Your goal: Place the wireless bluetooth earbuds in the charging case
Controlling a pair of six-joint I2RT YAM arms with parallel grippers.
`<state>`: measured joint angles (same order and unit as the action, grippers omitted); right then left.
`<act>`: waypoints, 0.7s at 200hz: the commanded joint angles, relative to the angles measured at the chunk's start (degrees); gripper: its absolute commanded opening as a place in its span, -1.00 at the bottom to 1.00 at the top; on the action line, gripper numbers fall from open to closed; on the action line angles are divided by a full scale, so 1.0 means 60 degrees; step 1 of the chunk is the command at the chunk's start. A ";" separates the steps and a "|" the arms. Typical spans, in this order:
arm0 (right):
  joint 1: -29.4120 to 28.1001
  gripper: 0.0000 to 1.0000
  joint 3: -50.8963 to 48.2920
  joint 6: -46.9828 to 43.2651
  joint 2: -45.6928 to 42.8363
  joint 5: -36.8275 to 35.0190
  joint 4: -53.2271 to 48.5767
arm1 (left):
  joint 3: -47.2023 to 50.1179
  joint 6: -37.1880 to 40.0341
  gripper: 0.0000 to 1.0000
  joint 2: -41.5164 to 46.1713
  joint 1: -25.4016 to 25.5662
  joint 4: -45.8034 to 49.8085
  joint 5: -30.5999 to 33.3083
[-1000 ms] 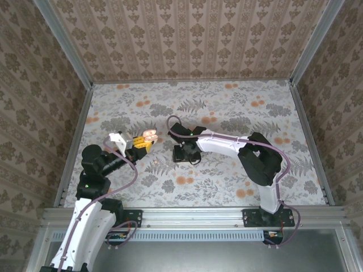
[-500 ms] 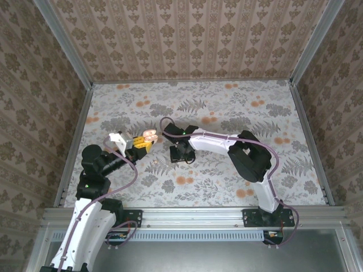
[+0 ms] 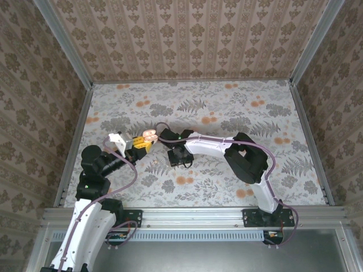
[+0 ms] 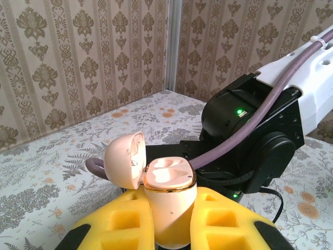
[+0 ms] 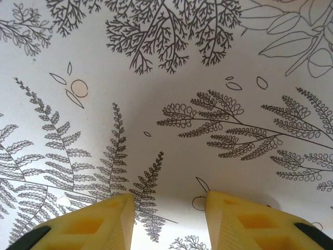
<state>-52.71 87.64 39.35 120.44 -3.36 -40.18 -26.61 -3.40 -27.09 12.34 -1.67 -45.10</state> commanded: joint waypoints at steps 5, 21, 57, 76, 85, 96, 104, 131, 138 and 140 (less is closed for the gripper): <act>-0.0176 -0.17 -0.0477 -0.0082 -0.0166 -0.0294 -0.1016 | 0.0048 -0.0150 -1.00 0.0109 0.0038 -0.0116 0.0030; -0.0174 -0.17 -0.0685 -0.0113 -0.0439 -0.0538 -0.1179 | 0.0042 -0.0181 -1.00 0.0113 0.0040 -0.0122 0.0030; -0.0225 -0.18 -0.0961 -0.0258 -0.1106 -0.1139 -0.1828 | 0.0099 -0.0242 -1.00 0.0072 0.0068 -0.0259 0.0042; -0.0253 -0.18 -0.0999 -0.0401 -0.1557 -0.1230 -0.1932 | 0.0129 -0.0284 -1.00 0.0027 0.0096 -0.0353 0.0053; -0.0259 -0.18 -0.0969 -0.0474 -0.1779 -0.1141 -0.1920 | 0.0114 -0.0298 -1.00 0.0009 0.0109 -0.0364 0.0057; -0.0256 -0.18 -0.0937 -0.0600 -0.2066 -0.0904 -0.1809 | 0.0114 -0.0284 -1.00 -0.0010 0.0126 -0.0366 0.0070; -0.0254 -0.18 -0.0911 -0.0754 -0.2262 -0.0682 -0.1650 | 0.0114 -0.0297 -1.00 -0.0014 0.0126 -0.0365 0.0074; -0.0015 -0.17 -0.0696 -0.1523 -0.2551 -0.0155 -0.1446 | 0.0128 -0.0312 -1.00 -0.0011 0.0177 -0.0366 0.0105; 0.0047 -0.17 -0.0627 -0.1937 -0.2487 -0.0052 -0.1436 | 0.0154 -0.0330 -1.00 -0.0018 0.0196 -0.0370 0.0113; 0.0071 -0.17 -0.0590 -0.2067 -0.2453 -0.0033 -0.1433 | 0.0146 -0.0339 -1.00 -0.0013 0.0199 -0.0374 0.0125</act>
<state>-53.45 82.11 34.13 106.48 -6.44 -48.42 -26.22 -4.29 -27.31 13.10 -2.13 -44.73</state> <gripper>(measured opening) 0.415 0.134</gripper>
